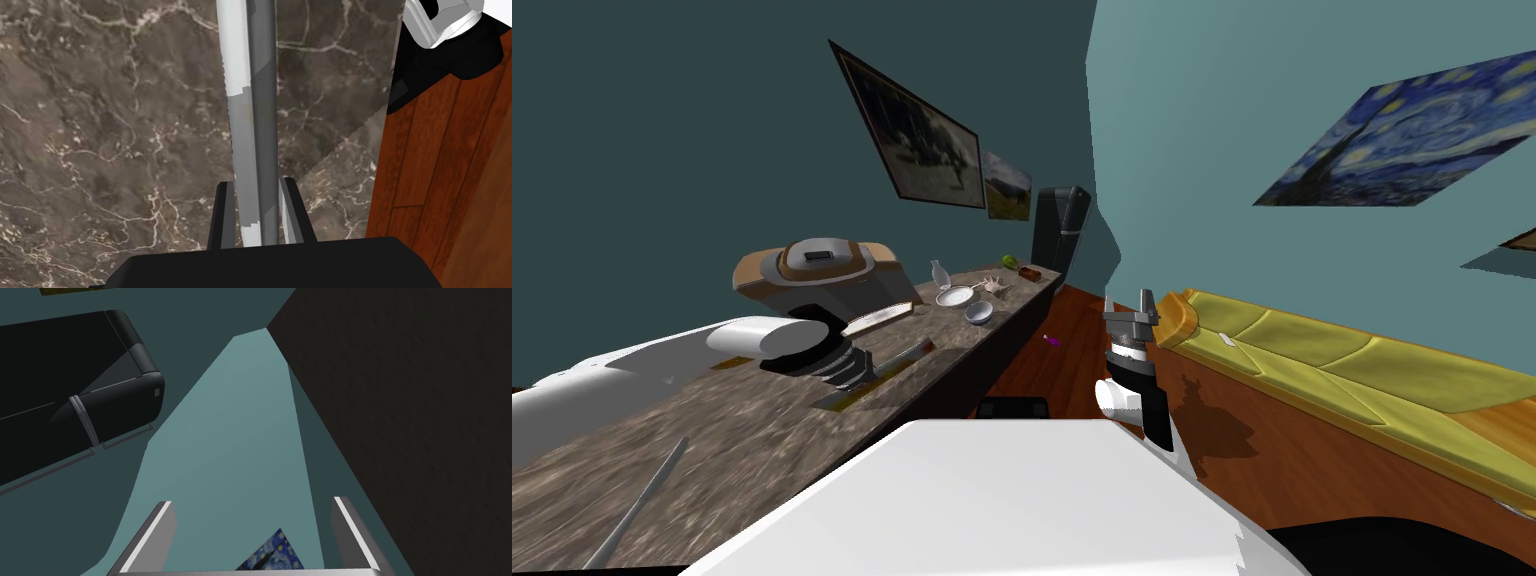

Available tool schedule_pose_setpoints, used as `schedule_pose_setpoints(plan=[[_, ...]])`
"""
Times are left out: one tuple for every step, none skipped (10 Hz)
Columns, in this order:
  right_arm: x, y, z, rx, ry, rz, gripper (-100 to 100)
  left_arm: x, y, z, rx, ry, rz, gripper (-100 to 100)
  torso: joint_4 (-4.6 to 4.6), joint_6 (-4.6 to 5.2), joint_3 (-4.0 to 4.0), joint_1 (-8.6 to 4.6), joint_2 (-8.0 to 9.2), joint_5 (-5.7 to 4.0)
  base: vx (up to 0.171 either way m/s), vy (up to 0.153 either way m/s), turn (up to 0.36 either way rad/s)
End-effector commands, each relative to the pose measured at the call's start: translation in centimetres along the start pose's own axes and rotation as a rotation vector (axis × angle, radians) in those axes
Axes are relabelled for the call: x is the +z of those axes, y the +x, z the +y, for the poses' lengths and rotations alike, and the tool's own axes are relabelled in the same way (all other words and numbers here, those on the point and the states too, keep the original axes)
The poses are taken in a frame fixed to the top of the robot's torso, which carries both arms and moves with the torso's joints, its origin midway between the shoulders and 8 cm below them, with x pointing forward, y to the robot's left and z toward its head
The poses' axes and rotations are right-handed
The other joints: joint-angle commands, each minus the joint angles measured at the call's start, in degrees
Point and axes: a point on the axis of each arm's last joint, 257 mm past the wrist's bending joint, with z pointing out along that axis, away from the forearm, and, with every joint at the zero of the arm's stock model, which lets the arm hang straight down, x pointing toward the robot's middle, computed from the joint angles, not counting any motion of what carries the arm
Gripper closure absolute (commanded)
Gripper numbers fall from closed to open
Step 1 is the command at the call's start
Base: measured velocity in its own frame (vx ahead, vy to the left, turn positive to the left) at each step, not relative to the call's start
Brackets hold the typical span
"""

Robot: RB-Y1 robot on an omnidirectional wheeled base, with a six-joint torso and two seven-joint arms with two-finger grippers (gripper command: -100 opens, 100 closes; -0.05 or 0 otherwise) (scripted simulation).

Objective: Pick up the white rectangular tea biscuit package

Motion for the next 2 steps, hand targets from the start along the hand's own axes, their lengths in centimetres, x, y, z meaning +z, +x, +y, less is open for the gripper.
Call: schedule_pose_setpoints(plan=[[0.00,0.00,0.00,0.000,0.000,0.000,0,0.00,0.00,0.00,0.000,0.000,0.000,100,0.00,0.00,0.00,0.00,0.00,0.00,0.001,0.012,0.006],[0.00,0.00,0.00,0.000,0.000,0.000,0,-0.09,0.03,0.03,-0.001,0.000,-0.001,0,-0.01,0.01,-0.01,-0.02,-0.01,0.02,0.000,0.000,0.000]])
